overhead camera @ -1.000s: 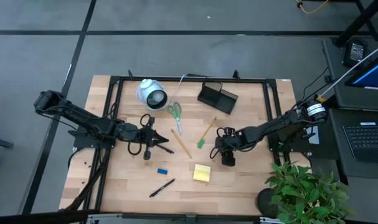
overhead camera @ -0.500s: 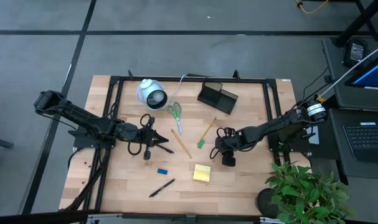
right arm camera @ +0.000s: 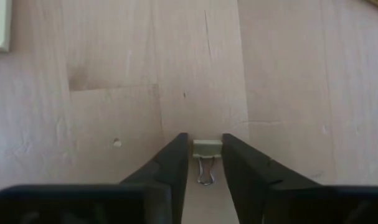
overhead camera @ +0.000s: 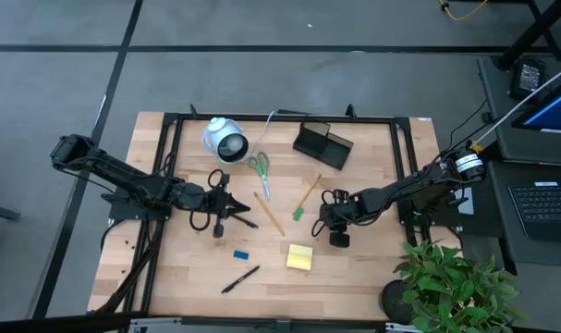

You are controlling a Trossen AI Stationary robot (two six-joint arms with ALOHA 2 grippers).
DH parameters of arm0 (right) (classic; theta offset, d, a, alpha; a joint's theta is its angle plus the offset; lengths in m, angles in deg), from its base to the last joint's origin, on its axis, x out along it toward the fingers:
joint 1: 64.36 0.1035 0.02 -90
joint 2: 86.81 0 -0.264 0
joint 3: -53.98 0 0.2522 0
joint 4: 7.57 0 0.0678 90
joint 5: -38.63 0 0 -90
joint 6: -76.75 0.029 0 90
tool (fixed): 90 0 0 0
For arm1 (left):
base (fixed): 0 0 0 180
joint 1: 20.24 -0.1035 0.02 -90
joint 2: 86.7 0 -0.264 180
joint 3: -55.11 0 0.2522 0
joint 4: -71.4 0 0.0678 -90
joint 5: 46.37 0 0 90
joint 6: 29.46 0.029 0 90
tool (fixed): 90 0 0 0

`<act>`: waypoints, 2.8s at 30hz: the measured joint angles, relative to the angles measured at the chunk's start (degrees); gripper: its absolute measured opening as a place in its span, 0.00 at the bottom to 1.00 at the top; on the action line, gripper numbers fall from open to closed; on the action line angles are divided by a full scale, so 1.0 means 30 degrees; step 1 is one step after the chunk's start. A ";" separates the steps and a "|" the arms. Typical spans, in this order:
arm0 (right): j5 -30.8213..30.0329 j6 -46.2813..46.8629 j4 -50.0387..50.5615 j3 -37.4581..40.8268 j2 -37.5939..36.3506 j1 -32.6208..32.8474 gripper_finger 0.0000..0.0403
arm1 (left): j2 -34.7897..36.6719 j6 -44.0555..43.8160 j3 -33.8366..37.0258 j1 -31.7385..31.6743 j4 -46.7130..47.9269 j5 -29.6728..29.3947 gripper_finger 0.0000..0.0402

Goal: Pick and place office supplies into organizer
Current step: Put the top brown binder clip into the desk organizer

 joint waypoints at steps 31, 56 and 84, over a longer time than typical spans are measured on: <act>-0.0672 -0.2520 -0.0517 -0.0915 -0.2382 -0.1000 0.18 | 0.0000 -0.0605 0.0007 0.0022 -0.0020 0.0007 0.00; -0.1694 -0.8524 0.0809 -0.6652 -0.2441 -0.7721 0.19 | 0.0000 -0.0444 0.0007 0.0022 -0.0020 0.0001 0.00; -0.1624 -0.8932 -0.5642 -0.3371 -0.2426 -1.2029 0.19 | 0.0000 0.0058 0.0007 0.0022 -0.0021 0.0000 0.00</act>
